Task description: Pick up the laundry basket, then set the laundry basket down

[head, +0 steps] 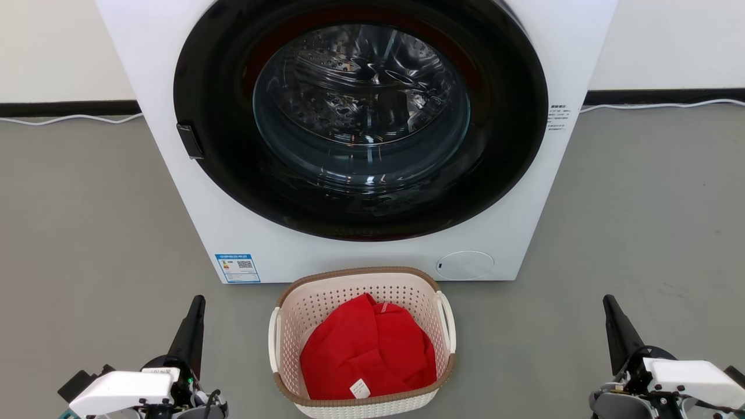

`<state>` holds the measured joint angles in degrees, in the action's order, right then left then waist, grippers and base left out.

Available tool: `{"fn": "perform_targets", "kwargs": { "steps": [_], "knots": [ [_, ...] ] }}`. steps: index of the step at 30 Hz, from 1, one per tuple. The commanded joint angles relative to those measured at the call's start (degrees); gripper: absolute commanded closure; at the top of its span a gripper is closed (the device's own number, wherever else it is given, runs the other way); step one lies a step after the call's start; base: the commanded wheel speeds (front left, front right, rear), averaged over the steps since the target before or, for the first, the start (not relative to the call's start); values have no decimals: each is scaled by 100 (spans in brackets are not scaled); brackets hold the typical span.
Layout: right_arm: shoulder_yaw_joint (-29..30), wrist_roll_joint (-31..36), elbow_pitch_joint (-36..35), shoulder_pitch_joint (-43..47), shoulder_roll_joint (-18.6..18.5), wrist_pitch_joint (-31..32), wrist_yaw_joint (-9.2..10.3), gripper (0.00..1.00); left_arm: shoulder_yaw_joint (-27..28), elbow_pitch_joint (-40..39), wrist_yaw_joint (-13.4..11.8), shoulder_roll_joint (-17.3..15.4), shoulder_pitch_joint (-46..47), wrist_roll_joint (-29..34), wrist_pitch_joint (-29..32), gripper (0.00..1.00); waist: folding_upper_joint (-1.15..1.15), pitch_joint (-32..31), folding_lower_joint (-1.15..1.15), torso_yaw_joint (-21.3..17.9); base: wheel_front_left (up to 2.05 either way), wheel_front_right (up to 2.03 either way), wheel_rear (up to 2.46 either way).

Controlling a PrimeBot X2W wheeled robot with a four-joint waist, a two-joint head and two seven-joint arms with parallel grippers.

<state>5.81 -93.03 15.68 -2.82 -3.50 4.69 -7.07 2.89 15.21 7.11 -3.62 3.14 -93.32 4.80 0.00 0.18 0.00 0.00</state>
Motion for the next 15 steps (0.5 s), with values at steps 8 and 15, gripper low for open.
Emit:
{"fn": "perform_targets", "kwargs": {
  "steps": [8,15],
  "knots": [
    [-77,-37,-175,-323,-46,61,-42,100,206,-123,37,-40,291,-15,43,100,0,0,0,0,0,0,0],
    [-64,-26,-174,-324,-36,71,-42,100,219,-122,37,-30,292,-3,54,100,0,0,0,0,0,0,0]
  ]
}}
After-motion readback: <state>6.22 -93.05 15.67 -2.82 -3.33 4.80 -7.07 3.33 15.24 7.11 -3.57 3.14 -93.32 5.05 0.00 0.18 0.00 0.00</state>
